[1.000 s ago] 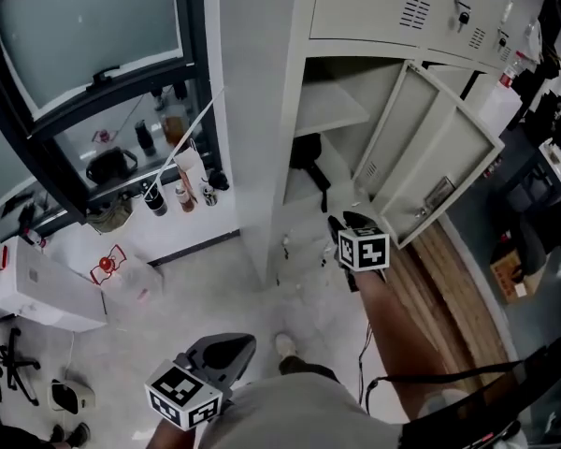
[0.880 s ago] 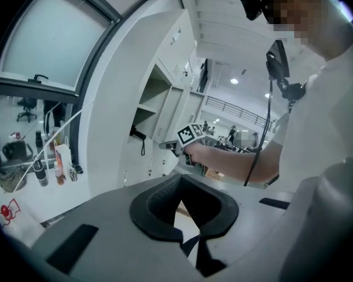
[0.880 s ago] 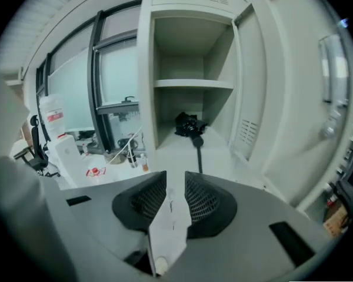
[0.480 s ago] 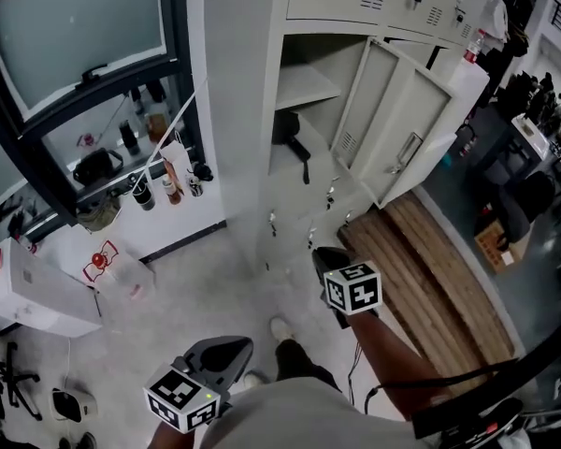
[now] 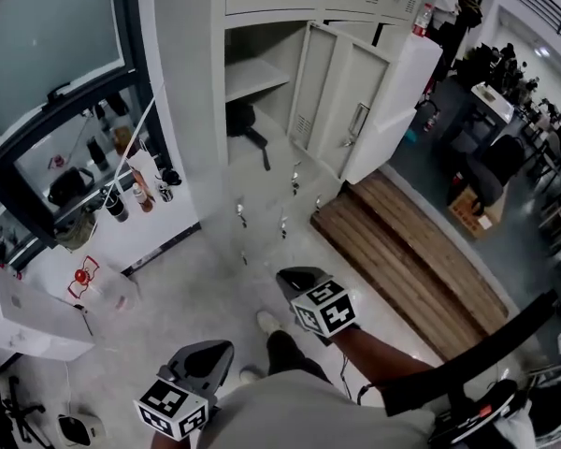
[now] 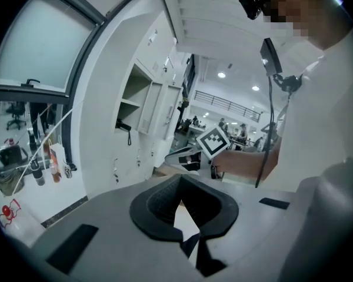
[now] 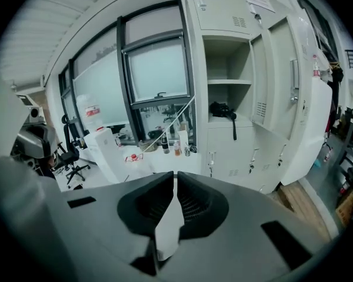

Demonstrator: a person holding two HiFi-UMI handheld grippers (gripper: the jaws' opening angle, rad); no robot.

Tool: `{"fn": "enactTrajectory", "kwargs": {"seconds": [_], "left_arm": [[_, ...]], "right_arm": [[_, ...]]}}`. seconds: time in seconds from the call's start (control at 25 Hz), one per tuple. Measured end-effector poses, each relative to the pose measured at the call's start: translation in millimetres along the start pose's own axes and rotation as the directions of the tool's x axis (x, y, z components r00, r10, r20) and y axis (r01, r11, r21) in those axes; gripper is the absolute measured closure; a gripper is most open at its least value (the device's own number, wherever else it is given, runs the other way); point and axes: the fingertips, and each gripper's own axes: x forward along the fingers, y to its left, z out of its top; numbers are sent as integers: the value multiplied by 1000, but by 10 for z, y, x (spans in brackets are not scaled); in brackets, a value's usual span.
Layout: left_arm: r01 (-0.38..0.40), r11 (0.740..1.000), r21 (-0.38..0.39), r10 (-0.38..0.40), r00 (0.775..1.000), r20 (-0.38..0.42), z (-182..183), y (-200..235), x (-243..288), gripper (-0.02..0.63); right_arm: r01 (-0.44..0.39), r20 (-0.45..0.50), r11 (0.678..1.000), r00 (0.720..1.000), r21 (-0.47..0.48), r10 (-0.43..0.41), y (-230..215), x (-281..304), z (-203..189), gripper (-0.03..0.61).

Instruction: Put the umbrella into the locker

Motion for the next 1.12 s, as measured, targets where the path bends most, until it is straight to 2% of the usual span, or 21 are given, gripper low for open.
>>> {"fn": "enactTrajectory", "kwargs": {"seconds": [0.32, 1.12], "left_arm": [[2, 1000, 15, -1, 1000, -7, -88, -91, -32, 603], [-38, 999, -26, 38, 999, -6, -181, -55, -48, 603]], "right_arm": [[-90, 20, 994, 996, -66, 92, 403, -171, 18, 552], [-183, 6, 969, 982, -166, 186, 710, -176, 80, 558]]}}
